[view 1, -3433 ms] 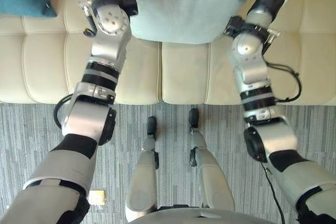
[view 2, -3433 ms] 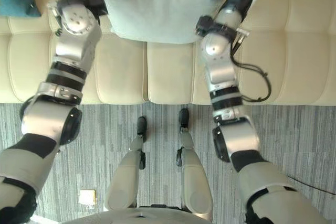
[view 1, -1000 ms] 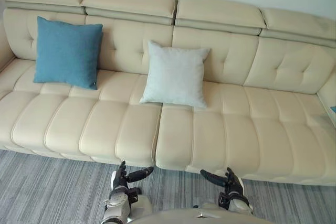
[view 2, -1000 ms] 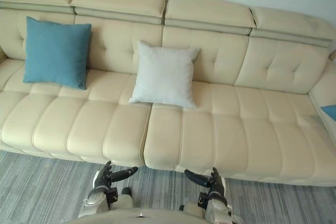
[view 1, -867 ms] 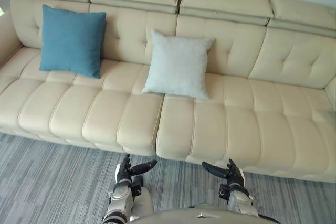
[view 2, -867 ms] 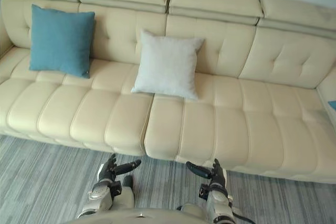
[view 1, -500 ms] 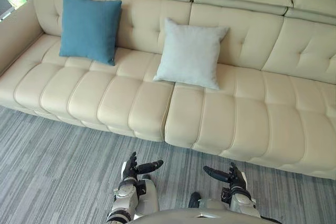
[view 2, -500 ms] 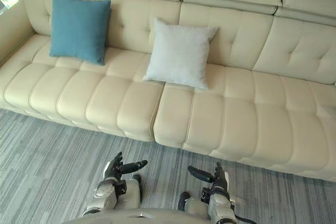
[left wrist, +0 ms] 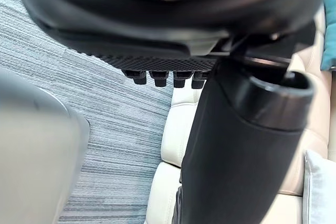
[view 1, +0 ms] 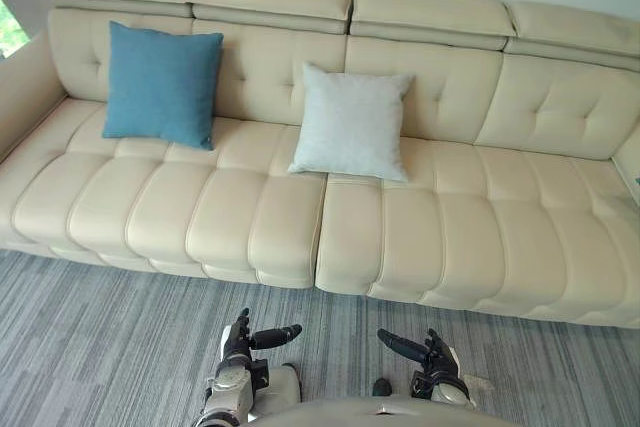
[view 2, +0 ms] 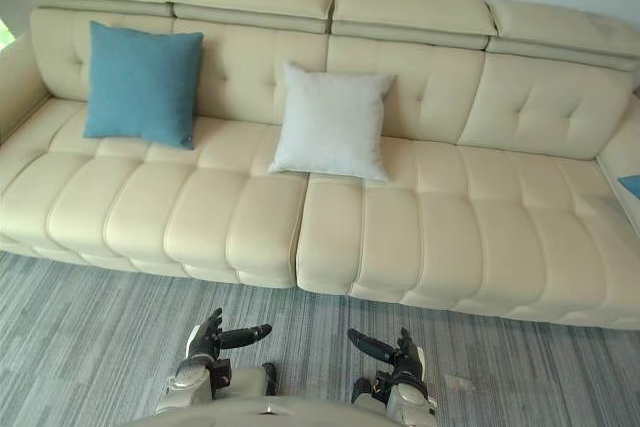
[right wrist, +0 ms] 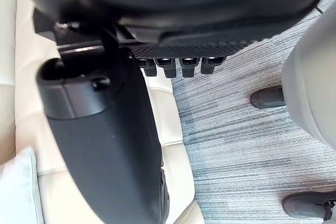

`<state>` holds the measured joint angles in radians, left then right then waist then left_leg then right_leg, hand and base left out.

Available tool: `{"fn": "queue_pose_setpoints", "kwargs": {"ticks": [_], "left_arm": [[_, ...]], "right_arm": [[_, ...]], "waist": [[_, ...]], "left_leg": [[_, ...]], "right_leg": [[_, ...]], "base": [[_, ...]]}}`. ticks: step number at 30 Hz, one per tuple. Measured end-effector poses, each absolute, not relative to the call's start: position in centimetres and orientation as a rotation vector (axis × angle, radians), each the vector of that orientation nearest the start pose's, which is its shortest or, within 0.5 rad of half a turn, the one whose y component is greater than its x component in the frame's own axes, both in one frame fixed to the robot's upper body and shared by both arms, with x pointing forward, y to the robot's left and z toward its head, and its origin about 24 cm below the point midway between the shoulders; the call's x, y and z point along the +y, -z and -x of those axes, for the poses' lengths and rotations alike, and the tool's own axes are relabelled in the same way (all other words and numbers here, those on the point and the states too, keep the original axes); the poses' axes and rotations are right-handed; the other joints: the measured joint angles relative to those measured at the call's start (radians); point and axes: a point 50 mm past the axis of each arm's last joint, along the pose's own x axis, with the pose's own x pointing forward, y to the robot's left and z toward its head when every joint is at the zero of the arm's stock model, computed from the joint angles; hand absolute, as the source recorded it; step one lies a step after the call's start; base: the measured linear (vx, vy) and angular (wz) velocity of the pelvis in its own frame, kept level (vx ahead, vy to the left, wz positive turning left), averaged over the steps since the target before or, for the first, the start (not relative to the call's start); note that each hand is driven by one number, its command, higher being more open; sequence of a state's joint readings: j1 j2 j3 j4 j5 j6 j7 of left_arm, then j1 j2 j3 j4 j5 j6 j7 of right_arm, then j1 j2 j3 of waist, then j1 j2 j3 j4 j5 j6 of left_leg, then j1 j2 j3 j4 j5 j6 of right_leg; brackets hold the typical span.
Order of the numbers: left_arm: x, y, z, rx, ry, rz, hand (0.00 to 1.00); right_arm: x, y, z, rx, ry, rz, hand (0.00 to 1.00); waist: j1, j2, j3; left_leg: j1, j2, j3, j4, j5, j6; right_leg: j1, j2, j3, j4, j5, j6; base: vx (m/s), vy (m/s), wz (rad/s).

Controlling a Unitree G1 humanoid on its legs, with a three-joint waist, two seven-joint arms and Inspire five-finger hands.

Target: Pick up cushions and gather them together orderly.

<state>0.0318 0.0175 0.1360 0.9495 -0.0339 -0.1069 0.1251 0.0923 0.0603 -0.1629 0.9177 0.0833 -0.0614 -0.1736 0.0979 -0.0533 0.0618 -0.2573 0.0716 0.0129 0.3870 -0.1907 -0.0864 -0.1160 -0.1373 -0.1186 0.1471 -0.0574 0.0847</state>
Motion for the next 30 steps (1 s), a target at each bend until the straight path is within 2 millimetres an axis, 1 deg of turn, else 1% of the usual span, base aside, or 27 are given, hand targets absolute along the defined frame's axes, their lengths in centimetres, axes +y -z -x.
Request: {"fn": "queue_pose_setpoints", "kwargs": {"ticks": [3, 4, 5, 6, 7, 8, 9, 10, 11, 12, 13, 14, 15, 16, 17, 18, 20, 21, 22, 23, 24, 25, 26, 27, 28, 29, 30], "left_arm": [[18.4, 14.4, -13.8, 0.890, -0.276, 0.010, 1.00], [18.5, 14.4, -13.7, 0.896, -0.278, 0.008, 1.00], [18.7, 14.6, -13.5, 0.909, -0.283, 0.003, 1.00], [18.8, 14.6, -13.4, 0.914, -0.283, 0.000, 1.00], [18.9, 14.7, -13.2, 0.924, -0.282, -0.013, 1.00], [19.0, 14.8, -13.1, 0.930, -0.286, -0.016, 1.00], [19.2, 14.8, -13.0, 0.939, -0.290, -0.018, 1.00], [19.1, 14.8, -13.1, 0.938, -0.288, -0.017, 1.00], [18.8, 14.8, -13.4, 0.934, -0.283, -0.010, 1.00], [18.4, 14.8, -13.6, 0.930, -0.277, -0.001, 1.00], [18.3, 14.8, -13.7, 0.927, -0.275, 0.002, 1.00], [17.9, 14.7, -14.1, 0.924, -0.264, 0.009, 1.00], [17.7, 14.7, -14.2, 0.923, -0.258, 0.009, 1.00], [17.6, 14.6, -14.3, 0.921, -0.246, 0.003, 1.00], [17.5, 14.5, -14.5, 0.915, -0.223, -0.017, 1.00], [17.7, 14.5, -14.7, 0.910, -0.220, -0.025, 1.00], [17.6, 14.3, -15.0, 0.900, -0.201, -0.043, 1.00], [17.7, 14.4, -14.9, 0.903, -0.194, -0.054, 1.00], [17.7, 14.4, -14.9, 0.903, -0.187, -0.057, 1.00], [17.7, 14.4, -14.9, 0.904, -0.185, -0.057, 1.00], [17.6, 14.4, -14.8, 0.908, -0.180, -0.054, 1.00], [17.4, 14.5, -14.6, 0.914, -0.172, -0.054, 1.00], [17.3, 14.4, -14.7, 0.908, -0.170, -0.046, 1.00], [17.4, 14.2, -14.9, 0.882, -0.179, -0.043, 1.00], [17.4, 14.2, -14.9, 0.880, -0.181, -0.043, 1.00], [17.5, 14.0, -15.1, 0.864, -0.184, -0.044, 1.00], [17.4, 13.6, -15.6, 0.835, -0.181, -0.040, 1.00]], "right_arm": [[-16.7, 15.1, -11.6, 0.962, 0.396, -0.147, 1.00], [-16.8, 15.1, -11.5, 0.966, 0.405, -0.155, 1.00], [-17.0, 15.1, -11.5, 0.967, 0.420, -0.165, 1.00], [-17.0, 15.1, -11.5, 0.966, 0.423, -0.167, 1.00], [-17.1, 15.1, -11.6, 0.964, 0.429, -0.172, 1.00], [-17.1, 15.0, -11.8, 0.959, 0.431, -0.177, 1.00], [-17.1, 14.8, -12.5, 0.940, 0.431, -0.188, 1.00], [-17.1, 14.8, -12.7, 0.935, 0.431, -0.188, 1.00], [-17.1, 14.6, -13.3, 0.919, 0.429, -0.190, 1.00], [-17.1, 14.4, -13.9, 0.904, 0.427, -0.193, 1.00], [-17.1, 14.3, -14.1, 0.898, 0.425, -0.193, 1.00], [-17.1, 14.1, -14.6, 0.887, 0.429, -0.199, 1.00], [-17.2, 14.1, -14.6, 0.886, 0.433, -0.200, 1.00], [-17.4, 14.2, -14.5, 0.890, 0.439, -0.199, 1.00], [-17.7, 14.3, -14.2, 0.899, 0.446, -0.188, 1.00], [-17.9, 14.4, -14.0, 0.905, 0.449, -0.183, 1.00], [-18.4, 14.9, -13.2, 0.950, 0.457, -0.164, 1.00], [-18.7, 15.1, -12.8, 0.965, 0.464, -0.158, 1.00], [-19.0, 15.2, -12.3, 0.974, 0.480, -0.158, 1.00], [-19.2, 15.2, -12.1, 0.977, 0.492, -0.160, 1.00], [-19.6, 15.2, -11.9, 0.976, 0.517, -0.168, 1.00], [-19.9, 15.2, -11.5, 0.979, 0.531, -0.158, 1.00], [-20.4, 15.3, -11.0, 0.986, 0.543, -0.142, 1.00], [-20.6, 15.3, -10.7, 0.992, 0.553, -0.132, 1.00], [-20.6, 15.3, -10.7, 0.992, 0.554, -0.132, 1.00], [-20.5, 15.2, -10.9, 0.987, 0.552, -0.136, 1.00], [-20.4, 15.2, -11.0, 0.983, 0.552, -0.138, 1.00]], "waist": [[-0.002, 0.007, -0.001], [-0.002, 0.008, -0.002], [-0.002, 0.010, -0.002], [-0.002, 0.010, -0.002], [-0.002, 0.010, -0.002], [-0.003, 0.010, -0.002], [-0.001, 0.009, -0.002], [-0.003, 0.010, -0.001], [-0.004, 0.018, 0.004], [-0.002, 0.027, 0.007], [-0.001, 0.031, 0.010], [-0.003, 0.038, 0.020], [-0.003, 0.030, 0.019], [-0.003, 0.036, 0.024], [-0.024, 0.047, 0.032], [-0.028, 0.051, 0.035], [-0.028, 0.057, 0.037], [-0.028, 0.059, 0.039], [-0.036, 0.058, 0.049], [-0.041, 0.058, 0.057], [-0.048, 0.062, 0.075], [-0.053, 0.069, 0.094], [-0.050, 0.083, 0.105], [-0.042, 0.089, 0.116], [-0.041, 0.088, 0.117], [-0.040, 0.088, 0.118], [-0.035, 0.078, 0.127]], "left_leg": [[0.006, -0.006, 0.005, -0.005, 0.000, 0.001], [0.010, -0.005, 0.009, -0.005, -0.002, 0.004], [0.023, 0.007, 0.030, -0.004, -0.006, 0.010], [0.028, 0.012, 0.037, -0.003, -0.009, 0.014], [0.036, 0.026, 0.066, 0.003, -0.015, 0.019], [0.041, 0.036, 0.083, 0.008, -0.020, 0.018], [0.051, 0.049, 0.103, 0.011, -0.019, 0.022], [0.054, 0.055, 0.114, 0.010, -0.019, 0.022], [0.066, 0.074, 0.143, -0.001, -0.018, 0.023], [0.080, 0.095, 0.188, -0.021, -0.013, 0.030], [0.090, 0.110, 0.215, -0.033, -0.011, 0.034], [0.129, 0.122, 0.306, -0.074, -0.005, 0.033], [0.146, 0.121, 0.334, -0.082, -0.004, 0.030], [0.173, 0.120, 0.380, -0.088, -0.003, 0.028], [0.199, 0.118, 0.395, -0.099, 0.004, 0.016], [0.209, 0.111, 0.391, -0.110, 0.005, 0.015], [0.238, 0.114, 0.360, -0.136, 0.005, 0.015], [0.244, 0.122, 0.349, -0.122, 0.005, 0.014], [0.235, 0.139, 0.336, -0.067, 0.003, 0.011], [0.228, 0.149, 0.328, -0.028, 0.000, 0.008], [0.204, 0.178, 0.314, 0.079, -0.004, 0.002], [0.160, 0.214, 0.277, 0.228, 0.001, 0.009], [0.104, 0.243, 0.221, 0.380, 0.026, 0.047], [0.048, 0.237, 0.137, 0.513, 0.014, 0.043], [0.041, 0.232, 0.129, 0.523, 0.006, 0.038], [0.006, 0.196, 0.095, 0.550, -0.034, 0.017], [-0.049, 0.141, 0.078, 0.506, -0.068, 0.026]], "right_leg": [[-0.004, 0.007, 0.028, -0.014, 0.014, -0.012], [-0.004, 0.011, 0.042, -0.017, 0.022, -0.009], [-0.004, 0.024, 0.069, -0.026, 0.028, 0.000], [-0.004, 0.029, 0.080, -0.030, 0.031, 0.002], [-0.010, 0.042, 0.108, -0.033, 0.042, 0.007], [-0.014, 0.052, 0.131, -0.036, 0.046, 0.004], [-0.030, 0.072, 0.186, -0.052, 0.070, -0.007], [-0.041, 0.080, 0.193, -0.061, 0.087, -0.008], [-0.060, 0.097, 0.158, -0.072, 0.131, -0.033], [-0.076, 0.116, 0.082, -0.093, 0.180, -0.080], [-0.075, 0.119, 0.036, -0.105, 0.191, -0.095], [-0.089, 0.090, -0.199, -0.049, 0.116, -0.164], [-0.090, 0.073, -0.292, -0.022, 0.081, -0.170], [-0.086, 0.052, -0.385, 0.002, 0.051, -0.173], [-0.081, 0.058, -0.382, 0.011, 0.054, -0.152], [-0.077, 0.067, -0.361, 0.006, 0.058, -0.147], [-0.079, 0.103, -0.300, -0.012, 0.061, -0.146], [-0.078, 0.118, -0.274, -0.014, 0.053, -0.143], [-0.072, 0.127, -0.260, -0.015, 0.040, -0.153], [-0.064, 0.132, -0.256, -0.014, 0.035, -0.156], [-0.042, 0.144, -0.251, -0.013, 0.027, -0.160], [-0.014, 0.161, -0.245, -0.009, 0.018, -0.168], [0.011, 0.183, -0.232, 0.000, 0.004, -0.186], [0.027, 0.205, -0.198, 0.015, -0.014, -0.202], [0.028, 0.206, -0.192, 0.017, -0.016, -0.204], [0.032, 0.205, -0.162, 0.021, -0.023, -0.214], [0.036, 0.202, -0.124, 0.016, -0.023, -0.215]], "base": [[0.03, 0.039, -0.22], [0.07, 0.022, -0.45], [0.09, 0.012, -0.49], [0.14, -0.017, -0.71], [0.11, -0.015, -0.67], [0.17, -0.019, -1.21], [0.11, -0.005, -1.20], [0.15, -0.017, -1.52], [0.09, -0.028, -1.49], [0.07, -0.037, -1.44], [0.03, -0.118, -1.61], [0.01, -0.122, -1.21], [0.03, -0.148, -1.42], [0.06, -0.076, -1.03], [0.07, -0.066, -0.90], [0.08, -0.082, -0.77], [0.06, -0.123, -0.85], [0.06, -0.174, -0.79], [0.06, -0.181, -0.56], [0.04, -0.147, -0.39], [0.03, -0.146, -0.29], [0.04, -0.178, -0.34], [0.06, -0.178, -0.55], [0.06, -0.106, -0.54], [0.09, -0.042, -0.72], [0.10, -0.018, -0.73], [0.12, -0.016, -0.84]]}}
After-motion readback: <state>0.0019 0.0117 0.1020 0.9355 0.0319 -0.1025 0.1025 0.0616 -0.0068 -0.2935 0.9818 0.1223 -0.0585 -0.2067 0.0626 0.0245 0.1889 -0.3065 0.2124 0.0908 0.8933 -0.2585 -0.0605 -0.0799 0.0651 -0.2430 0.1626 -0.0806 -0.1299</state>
